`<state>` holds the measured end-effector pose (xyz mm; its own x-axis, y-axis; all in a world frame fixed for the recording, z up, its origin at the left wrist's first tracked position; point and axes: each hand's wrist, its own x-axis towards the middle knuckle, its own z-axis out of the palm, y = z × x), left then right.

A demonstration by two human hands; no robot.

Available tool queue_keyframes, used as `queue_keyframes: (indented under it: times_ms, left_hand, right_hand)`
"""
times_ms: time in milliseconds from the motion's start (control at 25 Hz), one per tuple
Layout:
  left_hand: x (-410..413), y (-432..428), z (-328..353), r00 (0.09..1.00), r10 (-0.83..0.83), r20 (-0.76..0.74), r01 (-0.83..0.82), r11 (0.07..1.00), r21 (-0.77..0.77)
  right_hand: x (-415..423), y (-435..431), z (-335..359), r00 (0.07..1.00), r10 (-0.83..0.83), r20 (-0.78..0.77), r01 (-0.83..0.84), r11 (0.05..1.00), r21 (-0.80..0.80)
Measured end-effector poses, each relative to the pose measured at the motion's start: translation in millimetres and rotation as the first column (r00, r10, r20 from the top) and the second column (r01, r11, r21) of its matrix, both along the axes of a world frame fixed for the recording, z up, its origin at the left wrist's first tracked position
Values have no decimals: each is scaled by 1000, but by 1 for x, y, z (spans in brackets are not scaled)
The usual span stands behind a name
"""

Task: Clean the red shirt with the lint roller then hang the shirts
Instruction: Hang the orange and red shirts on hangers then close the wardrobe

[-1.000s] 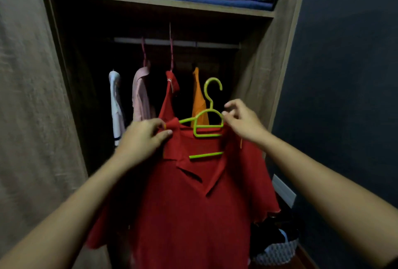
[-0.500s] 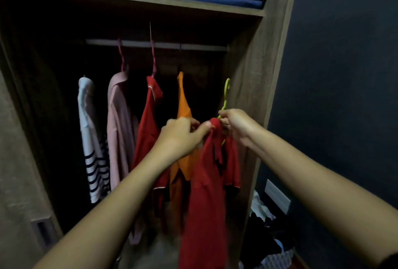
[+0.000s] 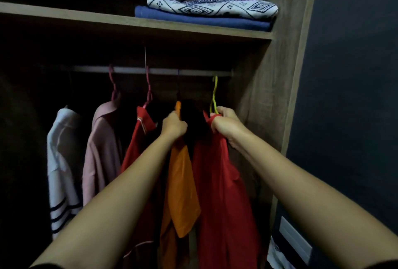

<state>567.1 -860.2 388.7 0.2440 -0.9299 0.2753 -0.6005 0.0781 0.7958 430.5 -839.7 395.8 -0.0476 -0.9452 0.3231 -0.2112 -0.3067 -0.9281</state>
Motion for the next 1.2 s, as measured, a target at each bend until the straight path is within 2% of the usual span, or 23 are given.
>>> queue_keyframes:
  times_ms: [200,360,560,680,800,880,960,1120,1200]
  left_hand:
    - [5,-8,-6,999,-49,-8,48,997,-65]
    - [7,-7,-1,998,-68,2,68,996,-49]
    - [13,-9,1,997,-66,29,67,996,-52]
    - [15,-6,-2,997,-75,-6,74,995,-63]
    - [16,-4,-3,994,-87,-63,83,994,-71]
    - [17,-2,-4,994,-82,-72,78,995,-63]
    - [17,4,-12,996,-42,-74,38,997,-63]
    - [11,26,-70,994,42,-101,-56,988,-143]
    - [8,34,-106,995,77,-61,-86,985,-148]
  right_hand:
    - [1,-49,25,992,-27,-123,17,997,-75]
    - [2,-83,46,980,-10,-200,7,1000,-16]
    - [-1,-119,32,990,8,-144,3,997,76]
    - [-3,-116,28,995,9,-101,-4,998,58]
    - [-4,-111,32,991,-8,-137,19,996,83]
    - [-8,-100,34,964,-79,-256,99,993,66]
    - [-15,-80,25,892,-194,-408,215,976,8]
    - [-20,-21,-50,860,-357,-364,341,934,-109]
    - [-19,-3,-101,815,-420,-398,400,906,-138]
